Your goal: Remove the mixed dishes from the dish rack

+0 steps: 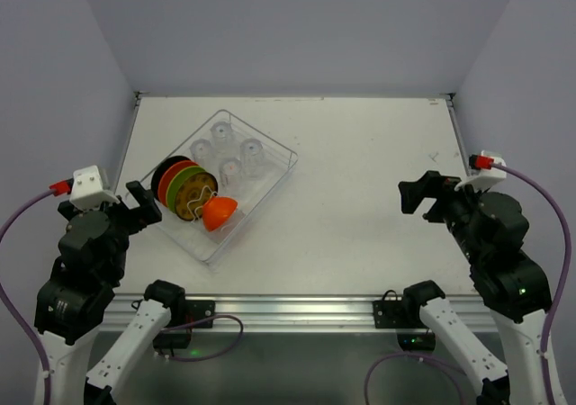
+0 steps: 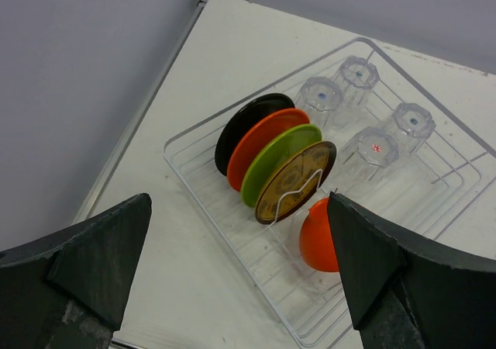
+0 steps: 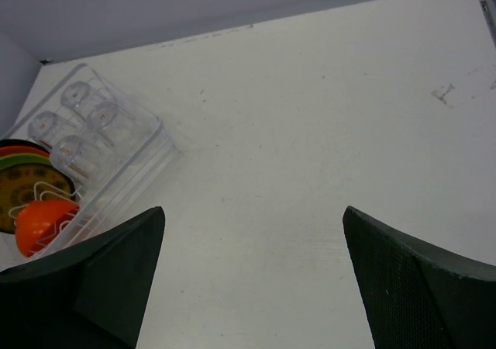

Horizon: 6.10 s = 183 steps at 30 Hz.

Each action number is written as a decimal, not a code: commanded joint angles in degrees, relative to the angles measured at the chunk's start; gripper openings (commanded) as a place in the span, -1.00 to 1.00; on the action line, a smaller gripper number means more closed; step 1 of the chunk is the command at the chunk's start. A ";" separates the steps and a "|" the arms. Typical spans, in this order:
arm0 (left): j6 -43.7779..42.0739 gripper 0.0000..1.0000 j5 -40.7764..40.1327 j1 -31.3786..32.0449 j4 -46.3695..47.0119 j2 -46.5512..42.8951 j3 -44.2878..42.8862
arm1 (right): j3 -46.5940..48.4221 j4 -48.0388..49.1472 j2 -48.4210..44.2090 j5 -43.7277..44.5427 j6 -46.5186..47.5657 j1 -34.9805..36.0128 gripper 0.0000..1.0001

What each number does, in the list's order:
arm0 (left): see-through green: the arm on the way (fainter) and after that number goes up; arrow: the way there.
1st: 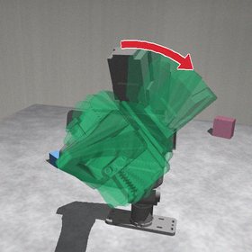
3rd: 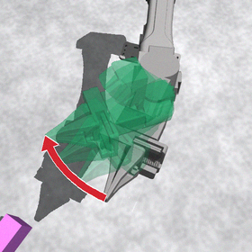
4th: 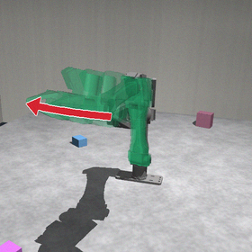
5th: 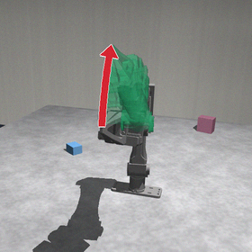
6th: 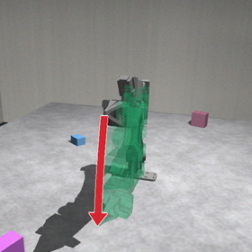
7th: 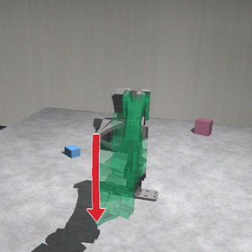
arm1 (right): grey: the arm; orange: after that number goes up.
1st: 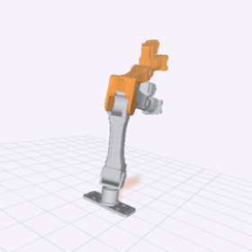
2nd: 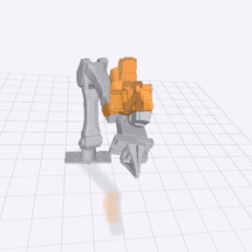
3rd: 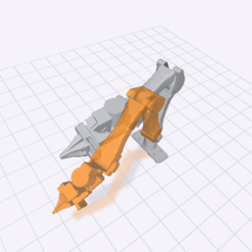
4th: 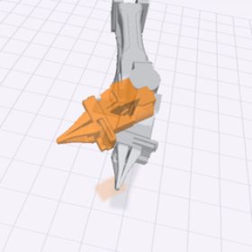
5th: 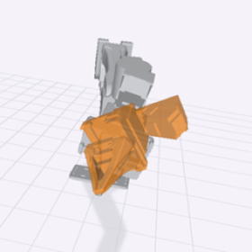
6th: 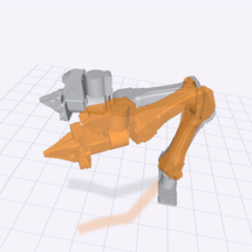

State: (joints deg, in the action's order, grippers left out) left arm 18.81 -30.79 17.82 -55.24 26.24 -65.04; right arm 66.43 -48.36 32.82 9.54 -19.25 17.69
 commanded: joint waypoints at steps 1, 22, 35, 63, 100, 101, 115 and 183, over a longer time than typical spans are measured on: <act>1.84 1.00 -2.35 0.37 1.28 -0.57 -1.41 | -2.27 7.83 -2.49 -2.59 -2.81 0.24 0.98; 0.88 1.00 -9.03 0.37 14.45 -4.53 8.87 | 7.56 27.19 37.98 14.77 -50.95 48.29 0.98; 0.27 1.00 -8.07 0.37 24.13 -11.03 21.00 | 35.95 4.24 67.63 23.33 -79.53 54.38 0.98; -2.55 1.00 6.88 0.37 4.35 -0.93 2.98 | 43.60 2.66 85.74 17.01 -89.12 49.72 0.73; -3.78 1.00 10.48 0.37 4.09 -1.81 3.16 | 15.76 49.92 77.93 9.53 -72.69 46.82 0.74; -3.78 1.00 10.48 0.37 4.09 -1.81 3.16 | 15.05 52.38 77.75 9.10 -72.25 46.82 0.72; -3.69 1.00 10.40 0.37 2.95 -1.54 2.19 | 9.59 60.66 77.57 6.90 -70.76 46.20 0.36; -1.76 1.00 8.64 0.37 3.82 -5.23 2.98 | 2.91 104.61 81.62 -11.20 -56.17 42.25 -1.00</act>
State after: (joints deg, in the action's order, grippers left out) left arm 16.95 -20.58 17.93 -52.01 22.35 -61.28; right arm 65.71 50.48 116.38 0.80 -80.31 61.56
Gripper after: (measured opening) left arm 0.997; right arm 0.145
